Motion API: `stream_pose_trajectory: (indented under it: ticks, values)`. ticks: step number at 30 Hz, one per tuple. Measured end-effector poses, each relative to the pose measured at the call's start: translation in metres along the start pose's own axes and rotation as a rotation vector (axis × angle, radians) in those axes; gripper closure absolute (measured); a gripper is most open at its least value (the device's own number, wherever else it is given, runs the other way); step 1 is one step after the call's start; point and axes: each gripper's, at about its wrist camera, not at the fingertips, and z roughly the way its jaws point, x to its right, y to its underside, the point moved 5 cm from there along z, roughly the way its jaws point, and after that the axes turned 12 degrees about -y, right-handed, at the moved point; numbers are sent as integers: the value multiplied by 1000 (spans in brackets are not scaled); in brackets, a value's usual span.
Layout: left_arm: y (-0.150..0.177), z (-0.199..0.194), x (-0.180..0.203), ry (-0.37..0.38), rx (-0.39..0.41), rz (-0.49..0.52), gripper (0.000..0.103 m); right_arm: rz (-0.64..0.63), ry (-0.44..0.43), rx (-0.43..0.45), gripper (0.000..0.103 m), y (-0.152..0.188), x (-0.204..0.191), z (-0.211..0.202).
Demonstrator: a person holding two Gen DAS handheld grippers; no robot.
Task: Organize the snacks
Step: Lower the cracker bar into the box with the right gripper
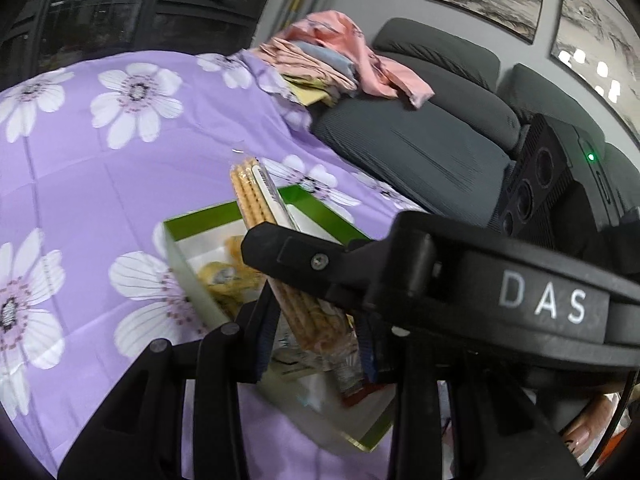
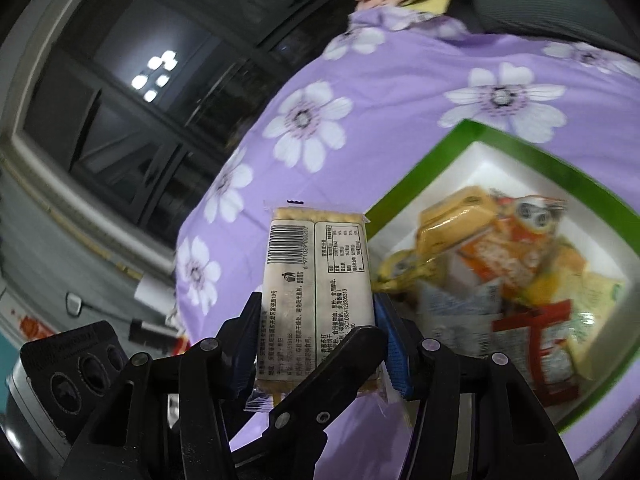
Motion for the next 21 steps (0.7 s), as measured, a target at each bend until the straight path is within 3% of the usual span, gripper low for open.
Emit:
stream_pose_trajectory:
  ticks: [9,21]
  values:
    - [3,29,17,78,-71,13,70,59,77,38,46,-9,28,-11]
    - [13,60,23,106,-176,-3,70,170,165,39,46,-10,63,-13]
